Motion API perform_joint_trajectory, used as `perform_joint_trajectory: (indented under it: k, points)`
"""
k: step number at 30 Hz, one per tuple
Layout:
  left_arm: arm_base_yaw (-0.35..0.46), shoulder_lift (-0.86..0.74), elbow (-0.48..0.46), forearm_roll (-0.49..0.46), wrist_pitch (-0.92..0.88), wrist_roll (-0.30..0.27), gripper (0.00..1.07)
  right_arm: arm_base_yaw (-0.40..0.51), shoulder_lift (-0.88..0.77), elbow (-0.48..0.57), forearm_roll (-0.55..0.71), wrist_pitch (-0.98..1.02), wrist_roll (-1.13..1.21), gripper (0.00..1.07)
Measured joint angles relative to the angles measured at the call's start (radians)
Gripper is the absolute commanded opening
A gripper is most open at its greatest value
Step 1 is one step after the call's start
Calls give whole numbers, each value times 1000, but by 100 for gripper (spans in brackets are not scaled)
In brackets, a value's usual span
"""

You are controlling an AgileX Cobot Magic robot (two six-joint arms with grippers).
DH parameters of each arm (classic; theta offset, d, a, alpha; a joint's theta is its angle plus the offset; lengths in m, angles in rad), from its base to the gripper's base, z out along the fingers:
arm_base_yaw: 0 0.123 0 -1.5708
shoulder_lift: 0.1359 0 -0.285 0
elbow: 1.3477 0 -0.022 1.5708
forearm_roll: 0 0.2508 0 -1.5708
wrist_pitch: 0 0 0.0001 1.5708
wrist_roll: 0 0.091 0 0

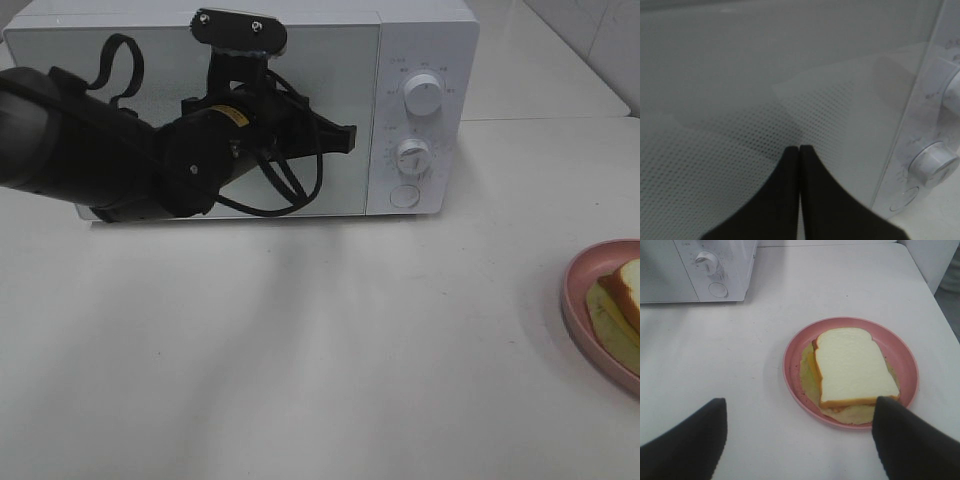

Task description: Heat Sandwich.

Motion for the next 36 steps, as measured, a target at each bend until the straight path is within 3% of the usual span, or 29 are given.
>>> perform_joint_trajectory:
  k: [7,11,12,14,15,17,18,36]
  points:
    - [-35,-74,85,-12,1,0,0,0,0,0,0,0,0,76]
    - [-39,-123,110,-12,138,0,6,0,0,0,0,0,0,76]
    - [-39,-133,113,-13,178,0,13,0,0,0,0,0,0,76]
    - [-39,-168,116,-11,317,0,54,0,0,0,0,0,0,76]
    - [-39,-168,116,-11,317,0,54,0,0,0,0,0,0,76]
    - [-39,-187,116,-8,407,0,92,0,0,0,0,0,0,76]
    - [-39,-208,116,-4,485,0,104,0,0,0,0,0,0,76]
    - [-38,-410,117,273,1116,-20,101,0,0,0,0,0,0,76]
